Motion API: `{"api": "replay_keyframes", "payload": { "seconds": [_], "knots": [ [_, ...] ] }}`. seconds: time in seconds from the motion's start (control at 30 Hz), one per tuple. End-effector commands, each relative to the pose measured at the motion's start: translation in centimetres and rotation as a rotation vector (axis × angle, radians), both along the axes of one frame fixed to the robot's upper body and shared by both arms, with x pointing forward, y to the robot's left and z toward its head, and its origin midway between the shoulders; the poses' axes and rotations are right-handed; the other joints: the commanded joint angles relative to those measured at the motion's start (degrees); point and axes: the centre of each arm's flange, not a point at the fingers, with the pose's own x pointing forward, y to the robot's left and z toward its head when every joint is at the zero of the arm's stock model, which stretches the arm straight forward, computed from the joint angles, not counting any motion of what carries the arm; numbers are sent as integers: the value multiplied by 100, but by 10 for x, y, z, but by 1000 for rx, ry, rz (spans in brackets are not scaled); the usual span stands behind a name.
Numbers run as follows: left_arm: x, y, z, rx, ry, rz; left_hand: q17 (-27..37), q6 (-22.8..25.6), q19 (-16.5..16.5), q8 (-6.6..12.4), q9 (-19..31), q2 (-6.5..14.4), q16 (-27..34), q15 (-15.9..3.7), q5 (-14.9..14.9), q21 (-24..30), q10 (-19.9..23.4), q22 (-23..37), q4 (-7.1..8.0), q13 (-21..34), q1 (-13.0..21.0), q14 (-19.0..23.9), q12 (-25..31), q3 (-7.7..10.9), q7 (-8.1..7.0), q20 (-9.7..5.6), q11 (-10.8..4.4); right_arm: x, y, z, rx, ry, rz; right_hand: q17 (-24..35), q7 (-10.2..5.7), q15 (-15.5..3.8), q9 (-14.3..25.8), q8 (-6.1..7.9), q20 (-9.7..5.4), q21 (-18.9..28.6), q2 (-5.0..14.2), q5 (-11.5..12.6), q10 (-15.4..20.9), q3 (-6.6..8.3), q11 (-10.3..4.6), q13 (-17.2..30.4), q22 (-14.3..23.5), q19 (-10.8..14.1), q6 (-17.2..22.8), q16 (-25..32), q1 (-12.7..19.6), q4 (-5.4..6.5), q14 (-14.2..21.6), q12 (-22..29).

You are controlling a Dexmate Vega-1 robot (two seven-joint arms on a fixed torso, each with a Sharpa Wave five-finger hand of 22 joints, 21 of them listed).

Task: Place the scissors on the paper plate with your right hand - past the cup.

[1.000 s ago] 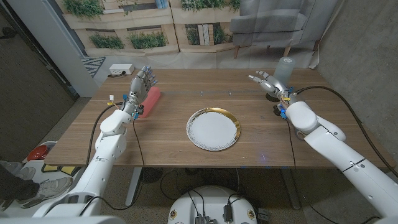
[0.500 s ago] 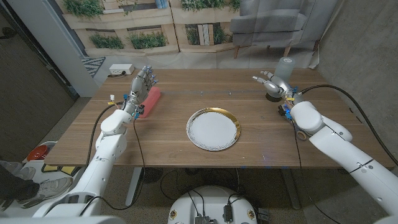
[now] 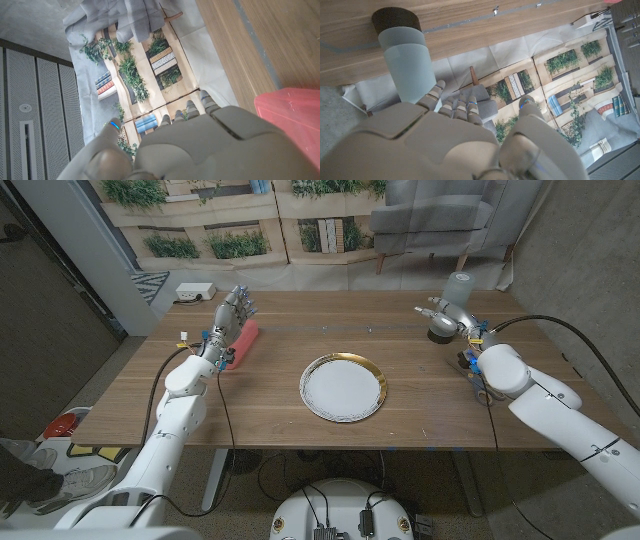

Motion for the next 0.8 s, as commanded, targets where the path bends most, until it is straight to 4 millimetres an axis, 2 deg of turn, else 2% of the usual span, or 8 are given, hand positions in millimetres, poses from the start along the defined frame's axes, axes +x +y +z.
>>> {"api": "replay_keyframes", "payload": {
  "seconds": [0.03,0.07,0.13,0.43,0.47,0.5,0.73,0.8],
  "knots": [
    [0,-6,2,9,0,-6,23,-152,-651,20,14,-1,18,34,48,-14,-564,33,10,18,-46,-806,18,-10,-34,37,29,-8,-13,-7,-43,17,-63,15,-38,25,21,-17,-3,-23,21,-6,55,9,-8,23,17,69,7,-21,37,-21,48,-32],
    [0,-7,2,10,-1,-6,23,-152,-641,19,14,-1,21,33,48,-19,-559,34,10,18,-46,-798,20,-13,-38,37,-51,-8,-14,-7,-48,18,-69,15,-36,25,21,-18,-1,-23,22,-7,53,9,-4,23,17,67,8,-21,38,-22,48,-32],
    [-1,-7,2,10,-1,-8,23,-147,-643,20,14,-1,19,38,48,-24,-568,34,10,18,-47,-801,16,-14,-36,40,7,-9,-14,-8,-59,21,-79,15,-36,24,21,-18,-5,-22,25,-9,55,10,-4,23,17,72,10,-21,43,-26,48,-32],
    [-3,-8,1,13,-1,-8,23,-149,-637,18,14,0,21,35,49,-34,-559,35,10,18,-47,-797,20,-17,-38,42,42,-14,-20,-10,-90,25,-117,15,-41,16,24,-27,-16,-19,40,-17,55,12,7,24,17,85,5,-21,63,-44,54,-34],
    [-4,-8,1,12,-1,-9,23,-149,-637,17,14,5,19,35,50,-47,-560,35,11,18,-47,-799,20,-18,-38,42,-51,-15,-20,-11,-97,27,-123,15,-40,15,24,-28,-13,-19,42,-18,55,12,7,25,17,86,5,-22,65,-46,51,-34],
    [-4,-9,0,12,-1,-9,23,-145,-631,19,14,4,20,35,50,-48,-563,36,11,18,-47,-796,19,-19,-35,40,6,-16,-21,-11,-103,27,-130,15,-41,16,24,-28,-13,-19,43,-19,54,12,3,25,17,87,6,-23,67,-47,50,-35],
    [-5,-9,0,15,-1,-11,22,-138,-625,20,14,3,20,33,50,-63,-578,36,10,18,-47,-795,12,-24,-35,37,-2,-19,-25,-16,-125,41,-171,15,-50,3,26,-26,-8,-18,55,-25,75,14,-7,25,17,95,23,-17,85,-62,71,-29],
    [-5,-10,0,18,-1,-12,22,-139,-624,19,14,3,20,32,50,-67,-558,36,10,18,-47,-795,20,-25,-37,46,45,-19,-27,-18,-129,44,-180,15,-52,-5,26,-25,-7,-17,58,-27,73,15,-9,26,17,100,28,-15,90,-66,77,-30]
  ]
}}
